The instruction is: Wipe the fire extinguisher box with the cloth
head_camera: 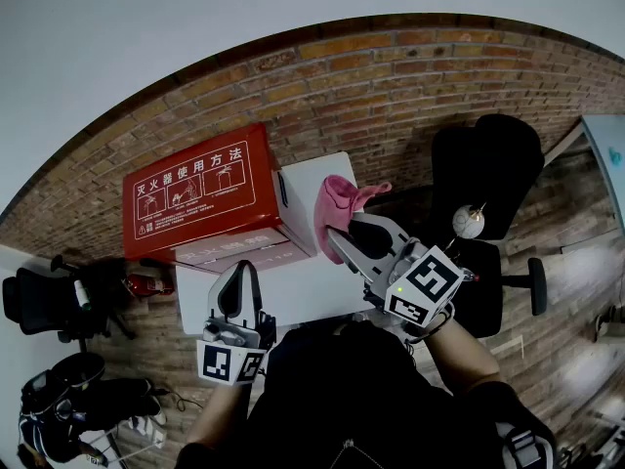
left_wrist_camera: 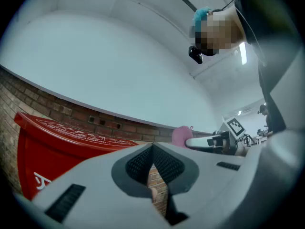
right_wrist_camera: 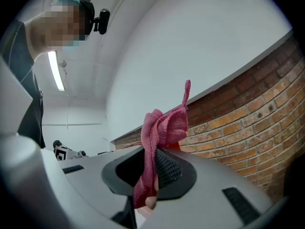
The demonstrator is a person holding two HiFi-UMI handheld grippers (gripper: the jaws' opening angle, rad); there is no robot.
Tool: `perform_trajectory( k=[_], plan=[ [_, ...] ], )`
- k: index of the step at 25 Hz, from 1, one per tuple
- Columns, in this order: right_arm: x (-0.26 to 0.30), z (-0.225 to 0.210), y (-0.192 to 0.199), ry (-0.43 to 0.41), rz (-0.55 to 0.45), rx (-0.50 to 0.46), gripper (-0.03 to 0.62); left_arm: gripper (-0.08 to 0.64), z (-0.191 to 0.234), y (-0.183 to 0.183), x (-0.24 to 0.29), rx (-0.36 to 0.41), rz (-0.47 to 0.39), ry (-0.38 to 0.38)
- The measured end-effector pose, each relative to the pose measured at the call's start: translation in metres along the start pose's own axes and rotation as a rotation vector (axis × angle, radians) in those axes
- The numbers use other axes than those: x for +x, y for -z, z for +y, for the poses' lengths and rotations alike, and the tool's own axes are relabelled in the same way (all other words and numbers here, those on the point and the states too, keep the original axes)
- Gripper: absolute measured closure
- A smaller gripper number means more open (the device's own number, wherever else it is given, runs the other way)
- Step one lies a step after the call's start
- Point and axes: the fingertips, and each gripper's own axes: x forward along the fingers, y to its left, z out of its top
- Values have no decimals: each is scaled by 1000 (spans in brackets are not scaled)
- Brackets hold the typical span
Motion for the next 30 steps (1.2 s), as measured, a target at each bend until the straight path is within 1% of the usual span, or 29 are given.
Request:
perform_trajectory(
  k=[5, 7, 9, 11, 14, 19, 21, 24, 30],
  plan=[
    [1, -3, 2, -8, 4, 11, 525, 522, -3, -2, 0, 21, -31, 3],
    [4, -6, 3, -13, 8, 16, 525, 522, -2, 0, -1, 6, -17, -10],
    [9, -8, 3, -15, 11, 27, 525, 522, 2, 5, -3, -11, 16, -24],
    [14, -9, 3, -14, 12, 37, 525, 522, 6, 6, -4, -9, 29, -22],
    [22, -10, 2, -9, 7, 48, 525, 522, 9, 2, 0, 12, 26, 7],
    [36, -15, 0, 18, 4, 57, 525, 522, 15, -7, 14, 42, 12, 77],
    [41, -17, -1, 29, 6, 68, 525, 522, 19, -11, 17, 73, -12, 105],
    [48, -22, -3, 47, -4, 108, 525, 522, 26, -14, 18, 147, -50, 142],
    [59, -31, -6, 78, -20, 185, 525, 522, 38, -31, 21, 193, -77, 190]
  ],
)
